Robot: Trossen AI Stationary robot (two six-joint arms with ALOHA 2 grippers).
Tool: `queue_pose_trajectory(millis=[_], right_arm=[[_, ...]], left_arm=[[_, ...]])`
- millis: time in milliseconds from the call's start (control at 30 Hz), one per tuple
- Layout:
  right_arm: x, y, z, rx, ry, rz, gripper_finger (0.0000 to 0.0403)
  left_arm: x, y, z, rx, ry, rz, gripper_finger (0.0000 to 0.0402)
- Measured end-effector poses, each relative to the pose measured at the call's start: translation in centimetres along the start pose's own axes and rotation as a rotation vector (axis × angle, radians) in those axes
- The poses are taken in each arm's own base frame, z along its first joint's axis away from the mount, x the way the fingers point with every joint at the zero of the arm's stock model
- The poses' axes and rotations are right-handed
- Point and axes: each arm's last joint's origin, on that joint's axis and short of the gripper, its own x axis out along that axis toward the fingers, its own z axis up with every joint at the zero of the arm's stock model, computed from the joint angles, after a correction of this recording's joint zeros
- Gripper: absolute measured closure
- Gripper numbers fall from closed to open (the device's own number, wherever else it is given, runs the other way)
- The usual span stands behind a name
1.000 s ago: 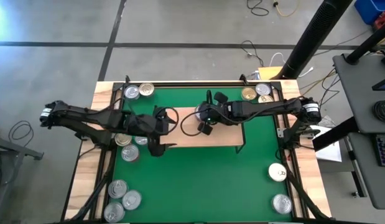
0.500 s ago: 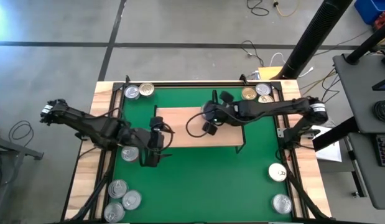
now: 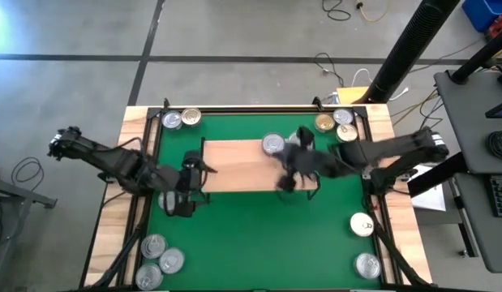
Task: Stack canned seafood by type on shelf
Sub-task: Stack the red tuna can on top of the red tuna can on the shelf
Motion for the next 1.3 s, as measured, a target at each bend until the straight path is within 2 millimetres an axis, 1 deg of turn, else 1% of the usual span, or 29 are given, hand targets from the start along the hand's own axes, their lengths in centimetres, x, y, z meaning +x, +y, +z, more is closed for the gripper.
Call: queue_pose_trajectory(millis=[67,133,233,300,367,433,500,600,667,733,867,1033,1167,1300], right_arm=[[-1.3,1.6,-0.1,-0.06,-0.032,0.03,0.039],[-2.2,2.8,-0.4,-0.104,-0.047,0.041,0.039],[-3.3,4.1,-0.8,-0.135,-0.062,0.079,0.039],[-3.9,4.8,-1.0,-0.151,-0.068,0.104,0.039],[-4.3,5.3,-1.2,-0.162,-0.071,0.121,0.039],[-4.5,5.6,-1.3,-0.168,-0.072,0.13,0.039],[-4.4,5.9,-1.4,-0.157,-0.067,0.126,0.039],[-4.1,6.3,-1.9,-0.146,-0.036,0.123,0.039],[-3.8,6.6,-2.2,-0.143,-0.012,0.117,0.039],[-3.4,6.9,-2.5,-0.135,0.008,0.111,0.039],[-2.7,7.5,-3.1,-0.132,0.043,0.102,0.039],[-2.4,7.6,-3.5,-0.123,0.081,0.089,0.039],[-2.4,7.7,-3.6,-0.111,0.094,0.107,0.039],[-2.4,7.7,-3.7,-0.115,0.1,0.108,0.039]], left_arm=[[-0.1,-1.0,-0.5,-0.007,0.048,-0.039,0.0002],[-0.2,-2.1,-1.0,-0.045,0.091,-0.068,0.0002],[-0.8,-4.0,-2.2,-0.14,0.193,-0.107,0.0002],[-1.8,-5.0,-3.6,-0.227,0.319,-0.122,0.0002],[-3.0,-5.7,-5.0,-0.328,0.437,-0.083,0.0002],[-4.3,-6.4,-6.2,-0.422,0.507,-0.021,0.0002],[-5.2,-7.2,-7.1,-0.5,0.536,0.01,0.0005],[-5.9,-8.4,-8.5,-0.582,0.564,0.018,0.0016],[-5.7,-8.8,-9.5,-0.606,0.568,0.057,0.0029],[-5.1,-8.7,-10.9,-0.611,0.582,0.123,0.0044],[-3.4,-7.8,-13.7,-0.622,0.604,0.281,0.008],[-2.0,-7.1,-16.6,-0.638,0.714,0.397,0.0133],[-1.4,-7.4,-16.3,-0.612,0.709,0.474,0.018],[-0.1,-7.6,-16.6,-0.593,0.713,0.579,0.0218]])
